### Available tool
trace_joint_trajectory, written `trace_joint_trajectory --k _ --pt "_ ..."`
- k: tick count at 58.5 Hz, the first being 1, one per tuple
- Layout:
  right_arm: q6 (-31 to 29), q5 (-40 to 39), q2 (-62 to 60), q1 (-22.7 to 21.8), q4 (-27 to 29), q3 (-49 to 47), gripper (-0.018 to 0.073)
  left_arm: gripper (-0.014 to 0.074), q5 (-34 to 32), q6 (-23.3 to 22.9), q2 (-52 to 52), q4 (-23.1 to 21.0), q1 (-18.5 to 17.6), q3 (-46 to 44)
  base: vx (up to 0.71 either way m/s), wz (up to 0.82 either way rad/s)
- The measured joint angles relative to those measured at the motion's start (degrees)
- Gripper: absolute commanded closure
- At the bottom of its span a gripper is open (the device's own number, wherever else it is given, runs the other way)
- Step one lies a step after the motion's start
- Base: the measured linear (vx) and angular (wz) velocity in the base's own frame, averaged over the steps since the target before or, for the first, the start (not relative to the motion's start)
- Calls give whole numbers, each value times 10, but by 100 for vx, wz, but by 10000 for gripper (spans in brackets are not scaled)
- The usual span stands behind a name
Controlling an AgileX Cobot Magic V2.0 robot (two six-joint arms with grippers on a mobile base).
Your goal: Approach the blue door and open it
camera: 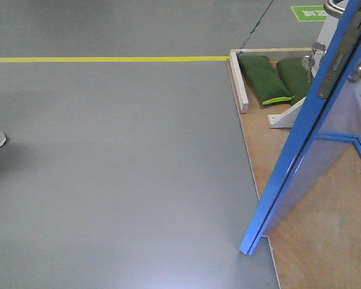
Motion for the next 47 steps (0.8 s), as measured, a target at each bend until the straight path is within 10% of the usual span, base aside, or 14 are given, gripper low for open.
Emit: trace_joint_trajectory --k 47 --pt "0 12 0 -2 -7 -2 567 526 0 0 0 0 0 0 0 0"
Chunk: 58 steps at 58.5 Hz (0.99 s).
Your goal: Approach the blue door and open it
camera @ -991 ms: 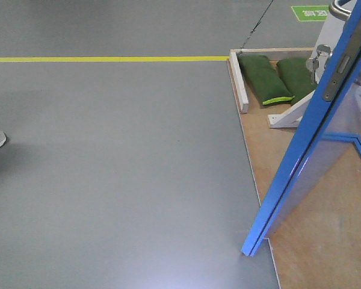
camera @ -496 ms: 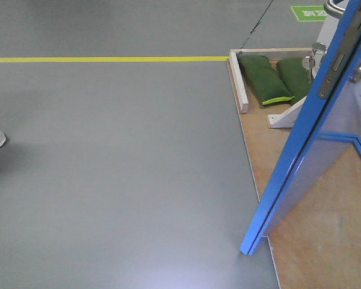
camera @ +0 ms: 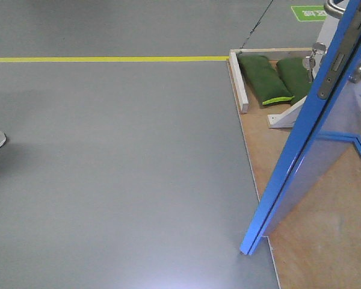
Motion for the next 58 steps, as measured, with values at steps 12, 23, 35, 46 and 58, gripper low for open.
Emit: trace_joint_trajectory --k 12,23,35,46,58 --pt "0 1 0 0 0 0 567 526 0 0 0 0 0 0 0 0" --pt "0 2 -1 0 -3 0 567 526 0 0 0 0 0 0 0 1" --pt "0 2 -1 0 -4 0 567 526 0 0 0 0 0 0 2 2" --pt "0 2 -1 -1 -5 0 567 526 0 0 0 0 0 0 4 5" --pt "0 1 -2 -2 -5 0 567 526 0 0 0 0 0 0 7 8"
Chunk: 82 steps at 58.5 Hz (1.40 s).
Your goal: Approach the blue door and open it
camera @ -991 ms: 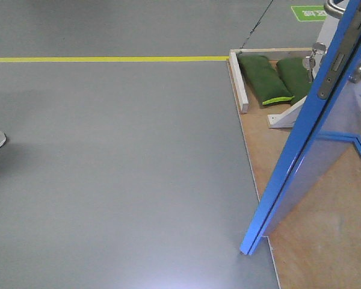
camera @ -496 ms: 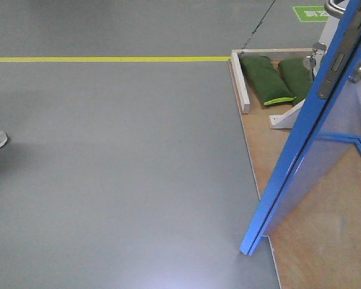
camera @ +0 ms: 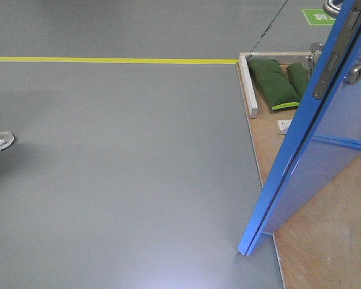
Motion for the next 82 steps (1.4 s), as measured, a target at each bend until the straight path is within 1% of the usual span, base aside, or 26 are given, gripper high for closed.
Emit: trace_joint_trajectory --k 36,82 --pt "0 20 -2 0 0 -1 567 526 0 0 0 0 0 0 15 9" --pt "0 35 -2 4 2 -1 567 526 0 0 0 0 0 0 26 3"
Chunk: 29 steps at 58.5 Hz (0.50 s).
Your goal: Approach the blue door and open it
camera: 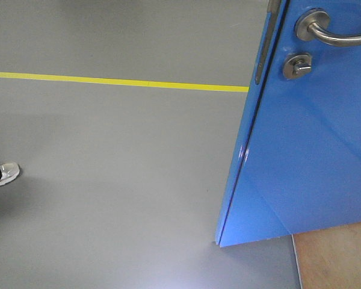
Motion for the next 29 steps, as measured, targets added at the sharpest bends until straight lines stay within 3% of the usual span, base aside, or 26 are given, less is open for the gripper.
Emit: trace_joint_trajectory --k 29 --pt "0 0 2 0 0 0 567 526 0 0 0 0 0 0 26 4"
